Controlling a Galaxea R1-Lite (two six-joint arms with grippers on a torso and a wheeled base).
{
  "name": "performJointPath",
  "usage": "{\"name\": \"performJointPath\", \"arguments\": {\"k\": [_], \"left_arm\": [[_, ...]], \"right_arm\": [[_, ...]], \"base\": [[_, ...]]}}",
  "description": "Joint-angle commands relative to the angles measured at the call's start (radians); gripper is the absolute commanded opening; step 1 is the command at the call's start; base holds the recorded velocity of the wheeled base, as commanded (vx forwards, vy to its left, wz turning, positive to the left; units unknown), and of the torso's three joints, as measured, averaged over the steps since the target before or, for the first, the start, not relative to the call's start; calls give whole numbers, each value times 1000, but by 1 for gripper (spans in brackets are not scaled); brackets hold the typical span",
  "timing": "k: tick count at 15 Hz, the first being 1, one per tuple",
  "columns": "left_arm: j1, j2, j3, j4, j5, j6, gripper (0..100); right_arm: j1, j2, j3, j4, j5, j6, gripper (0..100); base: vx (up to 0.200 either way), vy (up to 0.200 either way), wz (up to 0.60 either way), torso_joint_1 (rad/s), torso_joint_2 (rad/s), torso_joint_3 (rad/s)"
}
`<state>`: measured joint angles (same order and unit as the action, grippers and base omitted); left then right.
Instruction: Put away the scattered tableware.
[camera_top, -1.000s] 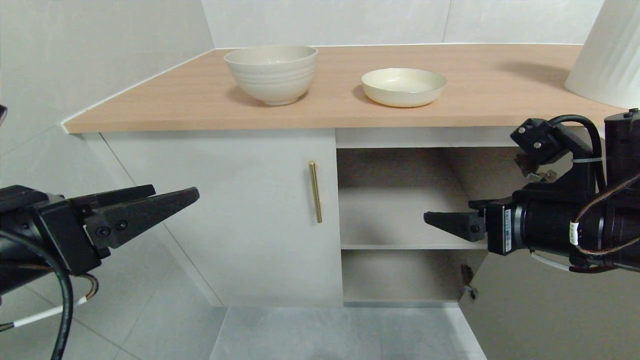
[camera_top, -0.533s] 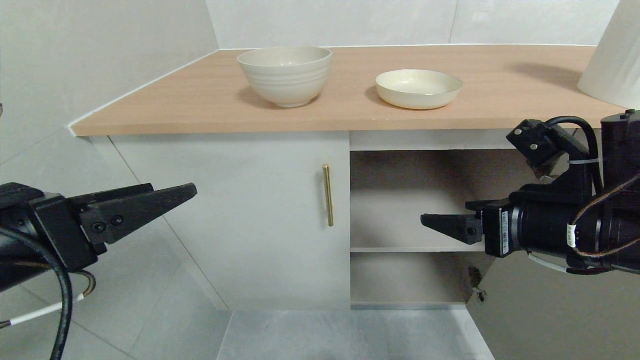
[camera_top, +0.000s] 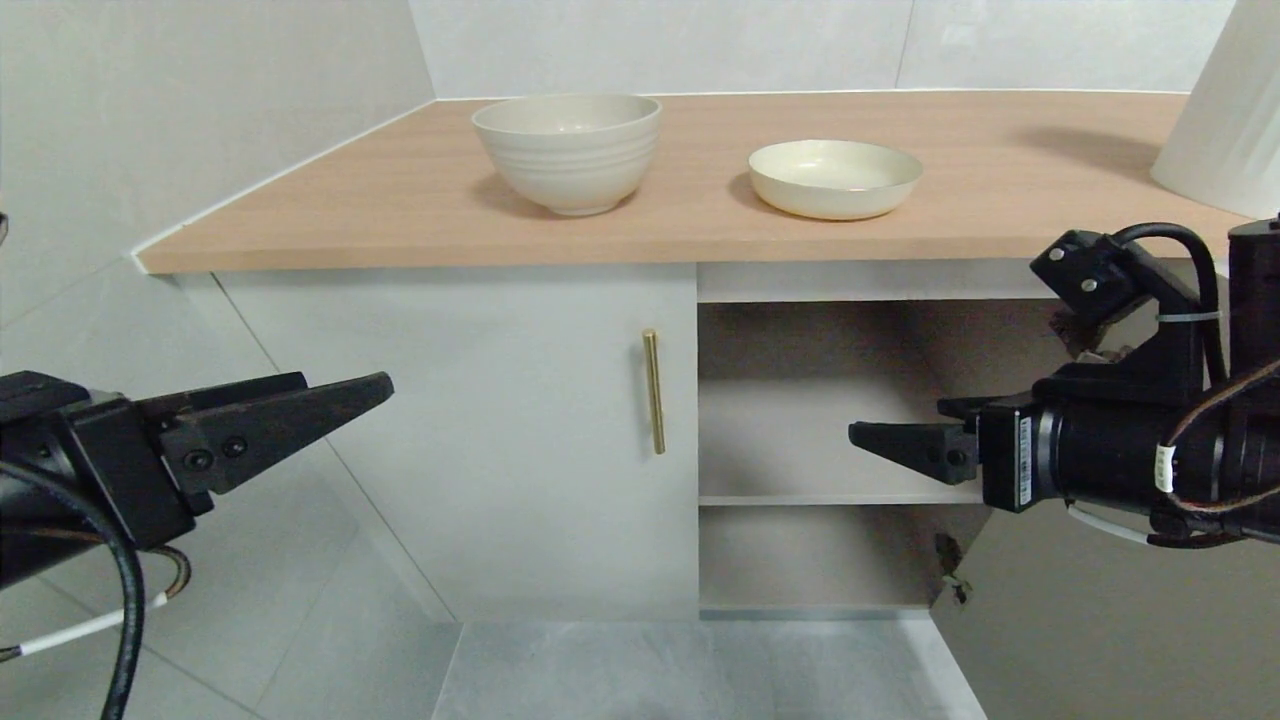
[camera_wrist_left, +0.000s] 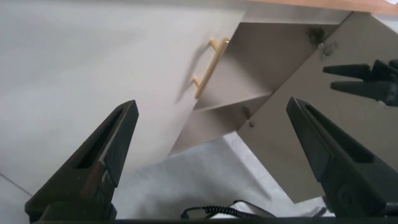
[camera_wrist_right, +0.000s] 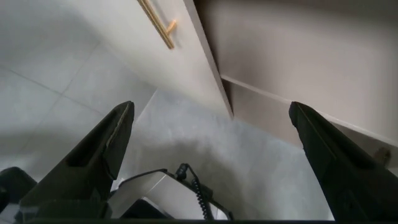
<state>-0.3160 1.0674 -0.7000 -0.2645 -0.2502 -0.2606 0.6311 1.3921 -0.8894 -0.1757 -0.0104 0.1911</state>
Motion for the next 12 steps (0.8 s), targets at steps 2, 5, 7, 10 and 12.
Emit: {"name": "performJointPath", "arguments": {"k": [2, 5, 7, 10, 12], "left_arm": [[0, 0, 1, -1, 0, 0, 100], [0, -18, 11, -1, -1, -2, 100], [0, -20, 11, -1, -1, -3, 100], [0, -17, 11, -1, 0, -5, 100], [0, -17, 11, -1, -1, -5, 100]], "right_arm": [[-1, -25, 7, -1, 1, 1, 100], [18, -79, 30, 25, 64, 1, 100], [19, -97, 36, 36, 90, 2, 100], [18, -102, 56, 22, 101, -7, 100], [19, -104, 72, -13, 101, -10, 100]], "base": [[200, 0, 0, -7, -2, 5], [67, 0, 0, -1, 2, 1], [0, 0, 0, 0, 0, 0], [0, 0, 0, 0, 0, 0], [0, 0, 0, 0, 0, 0]]}}
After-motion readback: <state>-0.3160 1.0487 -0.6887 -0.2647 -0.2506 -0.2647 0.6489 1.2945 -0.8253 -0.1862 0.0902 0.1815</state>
